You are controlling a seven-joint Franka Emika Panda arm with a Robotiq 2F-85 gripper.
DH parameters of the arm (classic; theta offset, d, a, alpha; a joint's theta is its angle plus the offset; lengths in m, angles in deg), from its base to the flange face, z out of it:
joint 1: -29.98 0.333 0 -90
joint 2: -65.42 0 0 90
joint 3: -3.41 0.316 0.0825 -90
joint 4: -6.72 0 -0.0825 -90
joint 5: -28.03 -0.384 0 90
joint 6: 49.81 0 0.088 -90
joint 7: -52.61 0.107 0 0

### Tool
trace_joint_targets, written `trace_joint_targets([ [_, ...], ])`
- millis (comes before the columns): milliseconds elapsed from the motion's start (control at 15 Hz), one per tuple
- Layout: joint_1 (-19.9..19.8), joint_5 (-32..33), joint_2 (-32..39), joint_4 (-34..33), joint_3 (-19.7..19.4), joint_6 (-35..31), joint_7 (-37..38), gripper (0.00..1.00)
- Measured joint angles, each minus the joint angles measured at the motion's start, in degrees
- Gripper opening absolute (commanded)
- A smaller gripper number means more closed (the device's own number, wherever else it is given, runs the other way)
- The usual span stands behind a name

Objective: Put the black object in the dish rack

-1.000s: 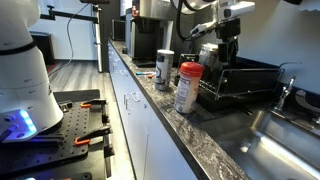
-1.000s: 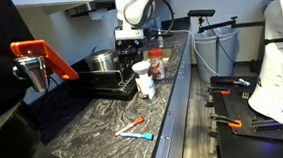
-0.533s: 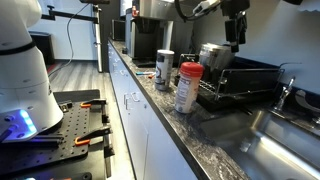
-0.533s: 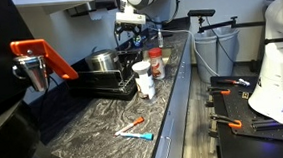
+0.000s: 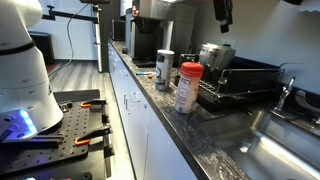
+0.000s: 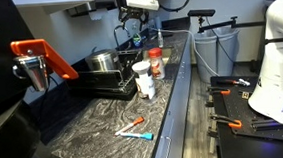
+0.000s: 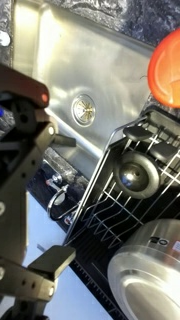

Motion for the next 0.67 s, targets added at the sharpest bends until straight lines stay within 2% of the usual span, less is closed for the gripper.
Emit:
trace_joint_targets([
  [333,-0.31,-4.44,-7.66,7.02,1.26,0.87,-13.07,1.00],
  [667,-2.38,-3.14,-13.11,9.63,4.62,7.40,-21.53,1.00],
])
